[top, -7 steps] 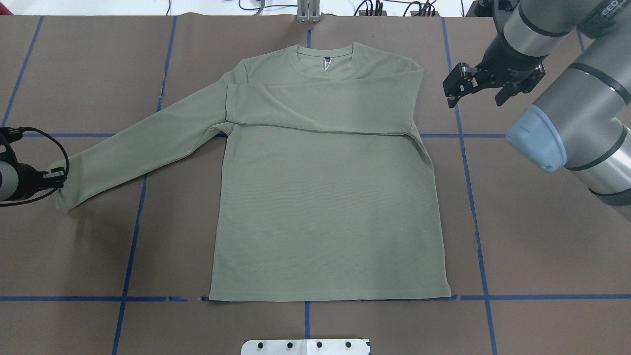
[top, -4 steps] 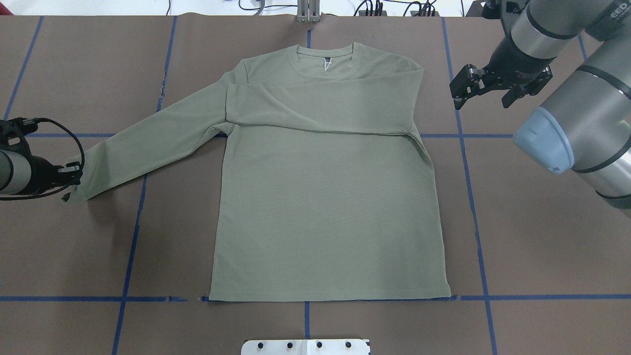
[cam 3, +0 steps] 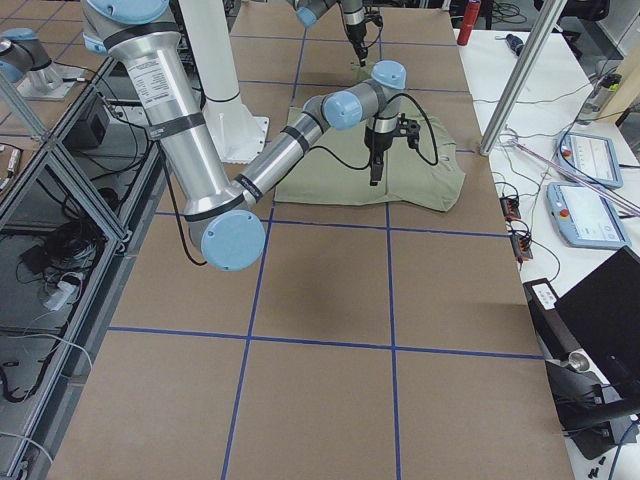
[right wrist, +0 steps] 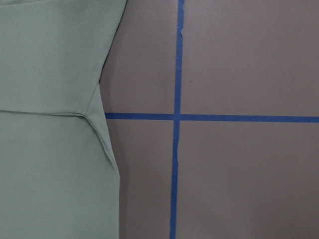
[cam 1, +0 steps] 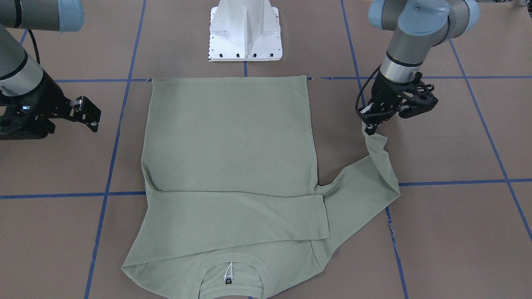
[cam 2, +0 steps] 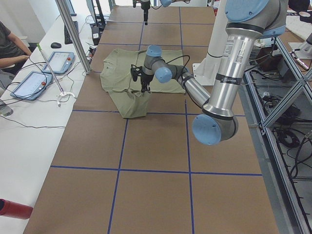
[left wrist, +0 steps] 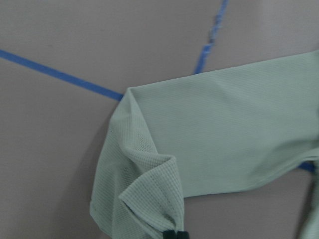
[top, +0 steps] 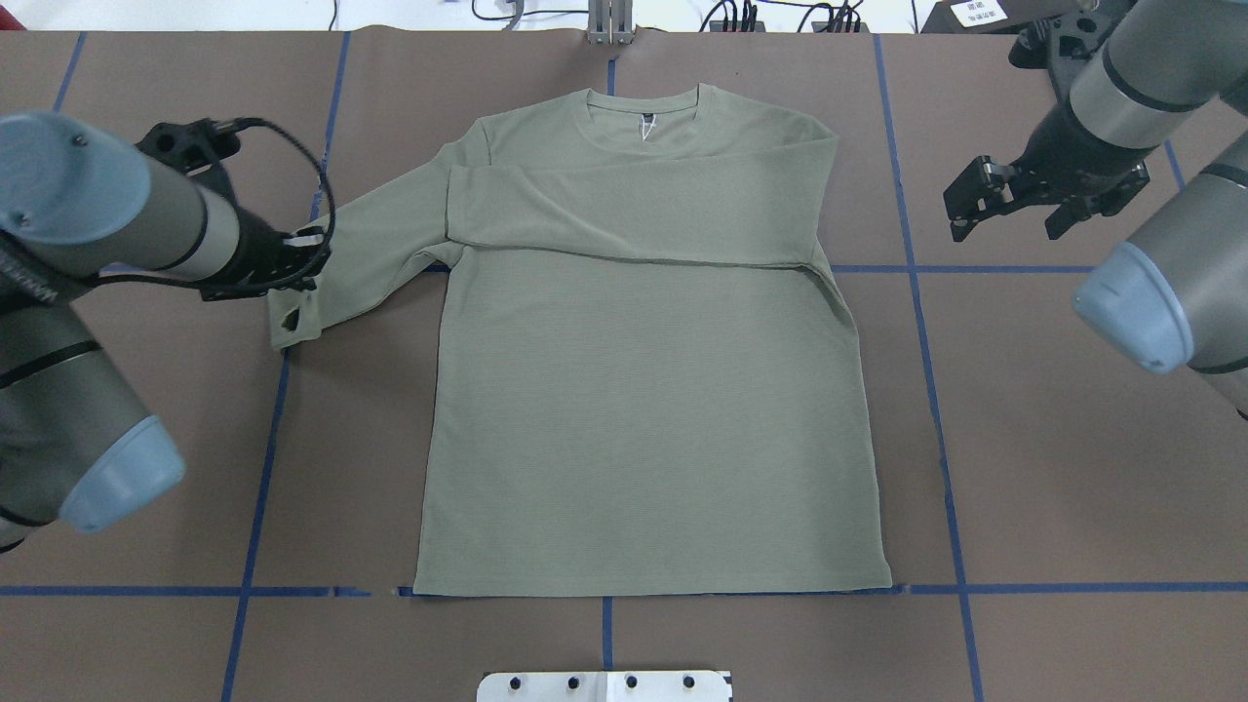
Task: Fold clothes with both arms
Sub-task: 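Lift the cuff and fold the sleeve across the shirt toward the collar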
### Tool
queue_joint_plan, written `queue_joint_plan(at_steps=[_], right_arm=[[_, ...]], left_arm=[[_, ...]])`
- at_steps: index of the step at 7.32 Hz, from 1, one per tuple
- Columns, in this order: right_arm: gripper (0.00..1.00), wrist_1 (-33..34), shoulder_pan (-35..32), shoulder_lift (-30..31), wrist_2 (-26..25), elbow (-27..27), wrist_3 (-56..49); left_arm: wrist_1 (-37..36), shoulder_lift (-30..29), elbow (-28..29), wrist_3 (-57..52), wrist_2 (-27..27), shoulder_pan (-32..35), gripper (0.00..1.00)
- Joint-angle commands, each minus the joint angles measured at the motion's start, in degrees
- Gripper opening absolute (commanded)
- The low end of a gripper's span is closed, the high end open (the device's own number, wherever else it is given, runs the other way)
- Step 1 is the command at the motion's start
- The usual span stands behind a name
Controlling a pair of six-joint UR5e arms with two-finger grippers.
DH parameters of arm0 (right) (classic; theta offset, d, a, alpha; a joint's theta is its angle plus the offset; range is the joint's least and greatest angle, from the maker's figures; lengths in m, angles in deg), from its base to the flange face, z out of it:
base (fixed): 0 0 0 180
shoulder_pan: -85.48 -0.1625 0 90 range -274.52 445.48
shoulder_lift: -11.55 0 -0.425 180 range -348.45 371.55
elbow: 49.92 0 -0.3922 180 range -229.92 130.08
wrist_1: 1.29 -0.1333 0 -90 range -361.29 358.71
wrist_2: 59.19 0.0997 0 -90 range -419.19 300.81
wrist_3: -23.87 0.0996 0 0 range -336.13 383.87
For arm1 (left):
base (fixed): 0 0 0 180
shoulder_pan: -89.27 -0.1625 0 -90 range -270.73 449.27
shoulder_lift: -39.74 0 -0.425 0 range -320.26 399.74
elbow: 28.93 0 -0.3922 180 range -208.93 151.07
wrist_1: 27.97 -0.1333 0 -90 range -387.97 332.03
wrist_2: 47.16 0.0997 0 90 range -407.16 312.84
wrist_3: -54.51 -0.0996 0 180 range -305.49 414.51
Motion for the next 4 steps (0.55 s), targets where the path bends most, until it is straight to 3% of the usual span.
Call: queue_joint_plan(at_steps=[1, 2, 4], right_arm=[[1.0, -0.17, -2.9, 6.67, -0.03, 2.14, -6.39], [1.0, -0.95, -4.48, 10.7, -0.29, 3.02, -10.17], [1.0, -4.9, -8.44, 16.87, 0.58, 2.59, -15.9]], left_arm=[[-6.6, -13.37, 3.87, 4.91, -3.21, -0.32, 0.0], [-6.34, -20.2, 7.99, 8.25, -3.58, -0.4, 0.0], [-3.38, -35.94, 21.93, 13.97, -3.76, 0.29, 0.0]])
